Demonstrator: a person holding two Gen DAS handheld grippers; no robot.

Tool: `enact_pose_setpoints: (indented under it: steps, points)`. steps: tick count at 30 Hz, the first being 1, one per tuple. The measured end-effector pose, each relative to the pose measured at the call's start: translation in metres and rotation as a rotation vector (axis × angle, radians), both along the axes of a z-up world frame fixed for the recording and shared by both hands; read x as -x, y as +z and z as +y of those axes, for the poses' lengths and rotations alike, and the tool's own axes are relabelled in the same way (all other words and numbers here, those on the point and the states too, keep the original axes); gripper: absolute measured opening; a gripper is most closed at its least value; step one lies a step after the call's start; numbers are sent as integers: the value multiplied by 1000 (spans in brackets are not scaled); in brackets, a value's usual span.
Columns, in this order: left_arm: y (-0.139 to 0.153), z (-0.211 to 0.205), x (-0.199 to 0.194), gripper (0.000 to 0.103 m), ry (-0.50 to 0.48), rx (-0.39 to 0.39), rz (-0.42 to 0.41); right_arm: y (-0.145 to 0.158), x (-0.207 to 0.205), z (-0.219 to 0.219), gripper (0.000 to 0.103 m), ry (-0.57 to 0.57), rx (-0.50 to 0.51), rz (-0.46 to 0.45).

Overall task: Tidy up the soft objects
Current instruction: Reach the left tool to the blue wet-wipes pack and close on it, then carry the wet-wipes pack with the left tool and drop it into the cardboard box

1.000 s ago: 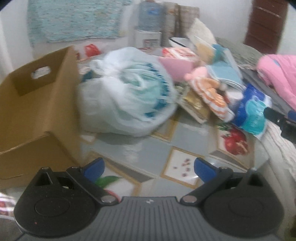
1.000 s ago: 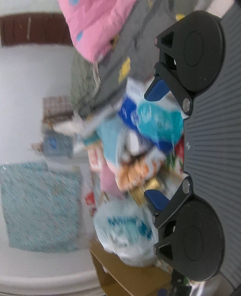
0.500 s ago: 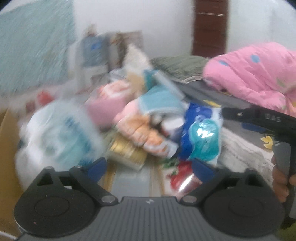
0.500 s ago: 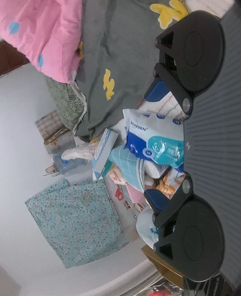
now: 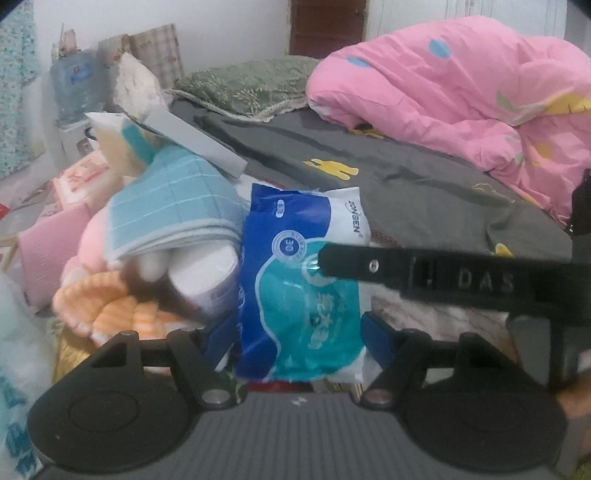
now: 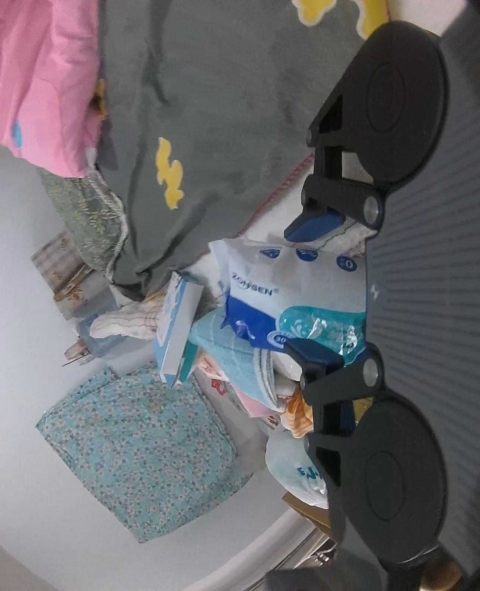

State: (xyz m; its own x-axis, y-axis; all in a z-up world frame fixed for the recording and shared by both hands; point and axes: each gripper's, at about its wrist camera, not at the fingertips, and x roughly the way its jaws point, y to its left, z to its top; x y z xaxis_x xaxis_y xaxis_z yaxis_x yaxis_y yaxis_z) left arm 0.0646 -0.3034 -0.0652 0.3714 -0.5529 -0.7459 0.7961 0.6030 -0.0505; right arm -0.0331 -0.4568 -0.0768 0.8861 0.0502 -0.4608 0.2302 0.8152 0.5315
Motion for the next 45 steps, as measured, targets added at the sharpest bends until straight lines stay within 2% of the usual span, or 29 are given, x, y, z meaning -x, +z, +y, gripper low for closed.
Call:
enact_pose_setpoints:
  steps: [6,9,12,15,21,28,31,34,39,42,45]
  points:
    - [-5,-11,-11,88,-11,-4,15,-13,-8,-9,52,10,-73,-9]
    - [-7,-17,-11,89,-2,-24,13,-15,-8,-14,50,9,-113,-22]
    - [-8,-23,-12,86,8,-31,0,-19,-11,-18,46,14,-146,-37]
    - [-6,-21,-11,74,23,-18,-6,-19,-10,-18,42,17,-153,-45]
    - [5,-8,3,73,25,22,-7,-5,3,-9,41,23,-127,-53]
    - [49,28,40,73,60,90,-98,37,31,18,41,70,-66,-116]
    - [77,57,50,73,130,113,-170,64,30,37,41,136,-33,-162]
    - [104,94,47,73,221,130,-213,93,14,62,41,249,-14,-209]
    - [145,179,29,73,439,141,-259,137,-42,127,42,501,-16,-279]
    - [159,233,10,73,583,110,-258,154,-91,179,43,663,-44,-265]
    - [163,290,-17,73,705,72,-223,162,-148,239,43,808,-99,-188]
